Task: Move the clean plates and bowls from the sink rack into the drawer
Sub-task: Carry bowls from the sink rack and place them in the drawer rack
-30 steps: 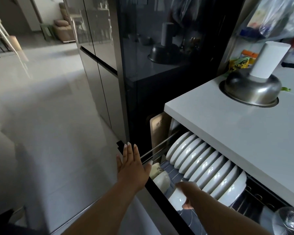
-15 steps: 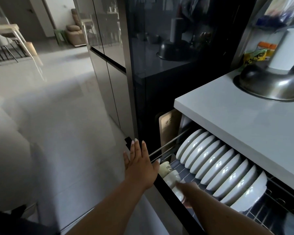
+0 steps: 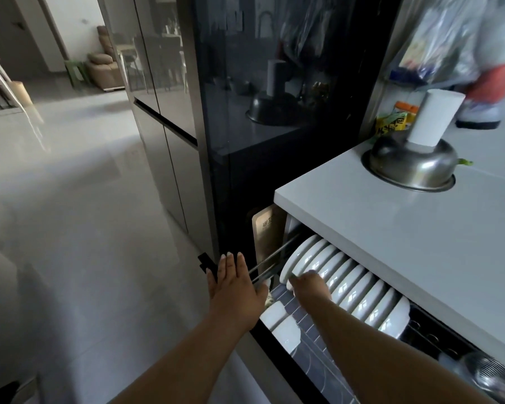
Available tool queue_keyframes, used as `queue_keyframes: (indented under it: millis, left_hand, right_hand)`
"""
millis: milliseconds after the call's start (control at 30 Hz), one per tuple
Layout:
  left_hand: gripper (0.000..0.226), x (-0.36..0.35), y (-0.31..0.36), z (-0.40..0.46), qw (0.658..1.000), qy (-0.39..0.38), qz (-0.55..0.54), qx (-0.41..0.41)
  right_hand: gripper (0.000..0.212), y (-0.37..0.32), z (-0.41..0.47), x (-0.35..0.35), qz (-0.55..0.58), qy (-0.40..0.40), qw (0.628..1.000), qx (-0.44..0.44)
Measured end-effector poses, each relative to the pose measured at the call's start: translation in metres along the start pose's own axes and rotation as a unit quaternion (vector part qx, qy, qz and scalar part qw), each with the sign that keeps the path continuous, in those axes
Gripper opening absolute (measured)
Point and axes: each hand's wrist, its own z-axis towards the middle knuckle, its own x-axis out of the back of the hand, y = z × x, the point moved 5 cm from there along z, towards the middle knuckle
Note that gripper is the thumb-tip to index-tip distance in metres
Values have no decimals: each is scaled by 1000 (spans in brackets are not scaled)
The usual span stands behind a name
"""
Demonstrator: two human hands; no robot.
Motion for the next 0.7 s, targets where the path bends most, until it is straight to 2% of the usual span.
queue_keyframes:
  millis: [233, 367, 467, 700]
  left_hand:
    - [79, 42, 17, -25, 998, 23, -50, -27]
    - [78, 70, 38, -50, 994, 44, -77, -59]
    - [76, 87, 58, -74, 993, 65, -53, -82]
    - [76, 99, 123, -134, 985, 72, -54, -151]
  right_hand:
    - [32, -53, -61, 68, 9, 96, 990, 104]
    - [22, -64, -102, 105, 48, 157, 976, 146]
    - [16, -62, -138, 131, 67, 202, 962, 169]
    - [22, -19, -213, 189, 68, 285, 941, 170]
